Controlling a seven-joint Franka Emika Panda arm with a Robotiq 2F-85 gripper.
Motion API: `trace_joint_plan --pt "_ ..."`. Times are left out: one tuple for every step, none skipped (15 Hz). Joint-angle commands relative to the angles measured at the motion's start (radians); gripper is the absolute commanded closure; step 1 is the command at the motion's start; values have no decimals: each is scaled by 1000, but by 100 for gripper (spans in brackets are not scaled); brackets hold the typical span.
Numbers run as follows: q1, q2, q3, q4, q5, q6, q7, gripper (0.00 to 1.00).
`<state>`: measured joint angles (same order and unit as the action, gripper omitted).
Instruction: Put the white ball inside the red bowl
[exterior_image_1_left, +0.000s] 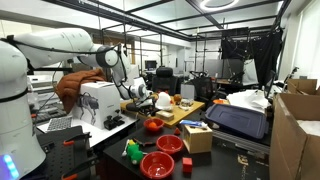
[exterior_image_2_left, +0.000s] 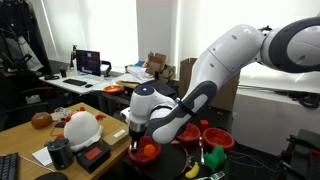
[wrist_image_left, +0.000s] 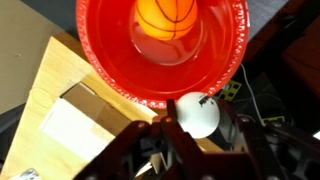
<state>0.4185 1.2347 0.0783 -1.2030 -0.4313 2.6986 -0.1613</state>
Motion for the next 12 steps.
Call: trace_joint_plan --pt "32 9 -72 33 10 18 38 82" --pt "38 14 -88 39 5 16 41 82" --pt "41 17 -96 43 4 14 40 82" --pt "47 22 -110 48 1 11 44 82" --pt "54 27 -123 52 -4 7 46 82" --pt "60 29 -136 51 -9 9 47 32" --pt "59 23 -138 40 -17 12 48 31" --pt "64 23 -146 37 -17 13 49 26" --pt "66 22 -150 35 -15 12 48 17" --pt "69 19 -154 32 -12 8 47 10" --pt "73 15 -161 28 -13 8 50 1" --pt "75 11 -164 25 -11 7 53 0"
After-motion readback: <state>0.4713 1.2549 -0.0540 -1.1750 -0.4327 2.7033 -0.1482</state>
